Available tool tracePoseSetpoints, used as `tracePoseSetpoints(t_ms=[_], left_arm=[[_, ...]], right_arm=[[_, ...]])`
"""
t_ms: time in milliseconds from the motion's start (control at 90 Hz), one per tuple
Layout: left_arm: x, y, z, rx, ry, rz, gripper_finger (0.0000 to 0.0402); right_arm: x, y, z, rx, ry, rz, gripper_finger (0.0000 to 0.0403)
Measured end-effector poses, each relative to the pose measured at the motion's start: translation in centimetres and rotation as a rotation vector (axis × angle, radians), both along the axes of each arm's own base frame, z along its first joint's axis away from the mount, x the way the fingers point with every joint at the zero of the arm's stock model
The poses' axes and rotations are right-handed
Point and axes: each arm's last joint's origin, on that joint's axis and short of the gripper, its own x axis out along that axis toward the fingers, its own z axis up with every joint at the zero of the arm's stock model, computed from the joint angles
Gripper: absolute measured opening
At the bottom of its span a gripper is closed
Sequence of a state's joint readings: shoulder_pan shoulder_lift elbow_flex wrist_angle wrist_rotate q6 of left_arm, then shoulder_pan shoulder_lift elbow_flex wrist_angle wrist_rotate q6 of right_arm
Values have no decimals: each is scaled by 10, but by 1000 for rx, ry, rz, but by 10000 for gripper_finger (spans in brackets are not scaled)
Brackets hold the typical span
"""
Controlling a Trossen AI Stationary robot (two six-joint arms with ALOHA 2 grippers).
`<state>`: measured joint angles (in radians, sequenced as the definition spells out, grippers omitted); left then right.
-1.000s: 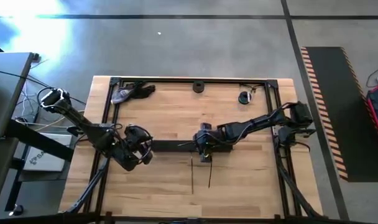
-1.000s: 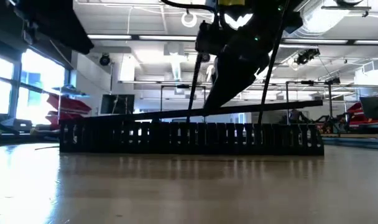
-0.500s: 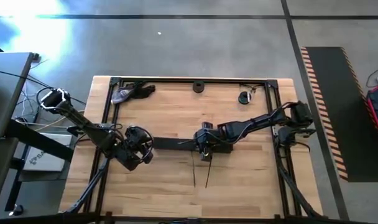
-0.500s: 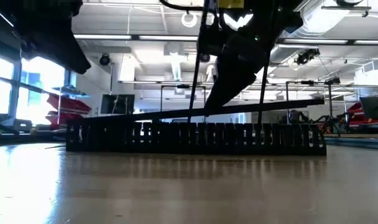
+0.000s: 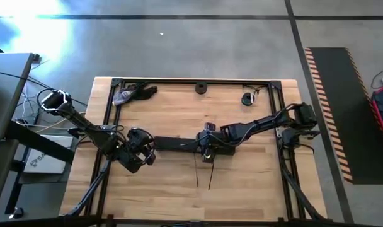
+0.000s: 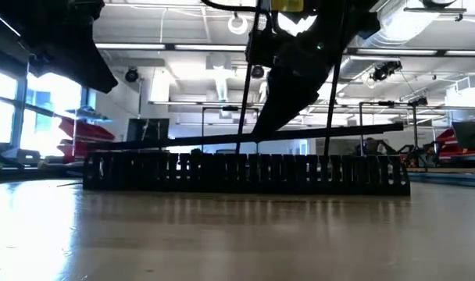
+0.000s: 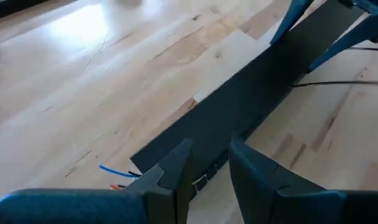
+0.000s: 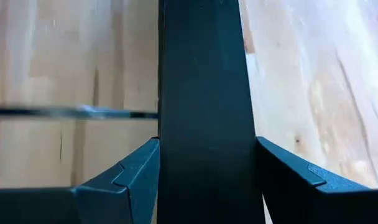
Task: Ziptie cables
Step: Close the black cable duct
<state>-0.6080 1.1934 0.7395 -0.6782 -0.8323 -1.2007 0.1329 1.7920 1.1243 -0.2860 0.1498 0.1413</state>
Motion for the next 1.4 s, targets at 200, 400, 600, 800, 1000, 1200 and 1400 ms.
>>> tracePoseSetpoints(t_ms=[200, 400, 600, 800, 1000, 1200, 1400], left_arm=[[4, -3, -9, -18, -7, -23, 85], [8, -5, -15, -63, 9, -53, 85], [9, -5, -14, -72, 12, -58, 85], [9, -3, -20, -67, 11, -59, 85], [6, 3, -35, -75, 8, -43, 85], [3, 10, -49, -92, 29, -36, 85], [2, 13, -54, -108, 45, -36, 85]], right_arm=[[0, -1, -1, 5, 8, 12, 206], [2, -4, 2, 50, -11, 6, 206], [3, -8, 2, 92, -4, 17, 206], [1, -7, 1, 93, 16, 18, 206], [3, -7, -7, 90, 41, 20, 206], [4, -7, -13, 82, 59, 23, 203], [4, -7, -13, 74, 55, 36, 203]])
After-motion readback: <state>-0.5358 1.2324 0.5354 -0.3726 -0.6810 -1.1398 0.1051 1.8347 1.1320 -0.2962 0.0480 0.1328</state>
